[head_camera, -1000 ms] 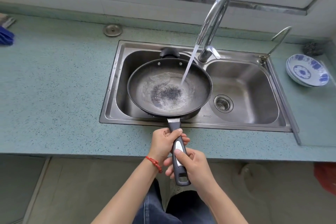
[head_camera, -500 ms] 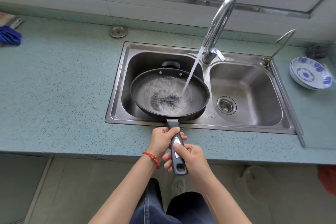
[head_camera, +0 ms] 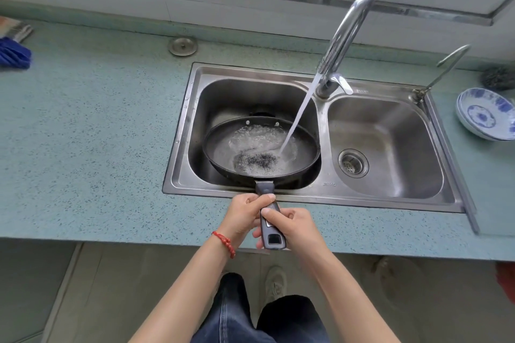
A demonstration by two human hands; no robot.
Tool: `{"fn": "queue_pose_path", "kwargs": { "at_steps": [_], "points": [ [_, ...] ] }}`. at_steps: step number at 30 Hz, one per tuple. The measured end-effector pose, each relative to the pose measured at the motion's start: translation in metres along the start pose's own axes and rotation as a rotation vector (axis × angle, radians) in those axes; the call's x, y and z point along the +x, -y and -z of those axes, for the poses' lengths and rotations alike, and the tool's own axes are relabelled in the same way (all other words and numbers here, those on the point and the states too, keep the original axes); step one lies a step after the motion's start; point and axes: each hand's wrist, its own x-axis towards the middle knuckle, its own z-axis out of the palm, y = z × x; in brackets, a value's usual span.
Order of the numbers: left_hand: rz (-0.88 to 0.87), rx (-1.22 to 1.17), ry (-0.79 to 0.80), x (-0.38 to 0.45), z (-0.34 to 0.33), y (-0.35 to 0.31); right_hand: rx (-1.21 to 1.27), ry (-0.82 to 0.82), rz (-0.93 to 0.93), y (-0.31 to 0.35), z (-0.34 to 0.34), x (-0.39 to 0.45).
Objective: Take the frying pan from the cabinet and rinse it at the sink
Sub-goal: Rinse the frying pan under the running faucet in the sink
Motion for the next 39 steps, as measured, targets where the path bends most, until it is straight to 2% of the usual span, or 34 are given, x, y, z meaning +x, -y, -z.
{"fn": "queue_pose_path", "kwargs": {
  "at_steps": [5,15,21,29,34,39],
  "points": [
    [-0.034,0.089,0.038,0.002,0.006,0.002,-0.040,-0.024,-0.016,-0.006,0.006,0.016],
    [-0.012,0.113,-0.005,0.002,0.007,0.005,-0.106,-0.043,0.055,-0.011,0.008,0.016],
    [0.001,0.117,-0.007,0.001,0.004,0.001,-0.288,-0.101,0.169,-0.011,0.026,0.025],
    [0.046,0.169,-0.079,0.003,0.001,-0.001,-0.107,-0.332,0.219,0.003,0.101,0.084],
    [0.065,0.105,-0.145,0.000,-0.004,-0.001,-0.095,-0.403,0.259,0.037,0.144,0.136],
    [0.023,0.071,-0.208,-0.002,-0.009,0.000,0.043,-0.581,0.253,0.079,0.178,0.179]
  ]
}}
